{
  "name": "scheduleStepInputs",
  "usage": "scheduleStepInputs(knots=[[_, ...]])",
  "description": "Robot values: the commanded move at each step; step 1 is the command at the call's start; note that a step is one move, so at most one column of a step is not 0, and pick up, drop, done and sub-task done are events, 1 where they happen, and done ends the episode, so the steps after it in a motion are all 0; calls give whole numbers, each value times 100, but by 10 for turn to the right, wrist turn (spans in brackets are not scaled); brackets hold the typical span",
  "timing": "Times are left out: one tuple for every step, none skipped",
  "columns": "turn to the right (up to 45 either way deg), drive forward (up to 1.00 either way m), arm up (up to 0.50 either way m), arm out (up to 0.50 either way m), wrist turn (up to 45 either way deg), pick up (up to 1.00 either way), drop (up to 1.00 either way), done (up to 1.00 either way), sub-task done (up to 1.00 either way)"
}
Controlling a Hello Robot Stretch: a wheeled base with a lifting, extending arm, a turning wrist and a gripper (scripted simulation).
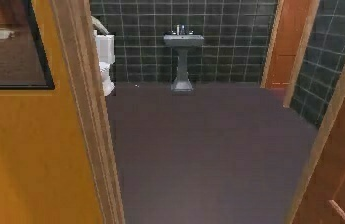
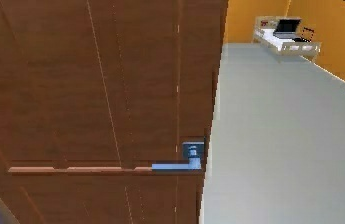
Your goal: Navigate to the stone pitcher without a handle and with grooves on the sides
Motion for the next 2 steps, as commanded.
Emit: scheduleStepInputs(knots=[[0,45,0,0,0,0,0,0,0],[450,0,0,0,0,0,0,0,0]])
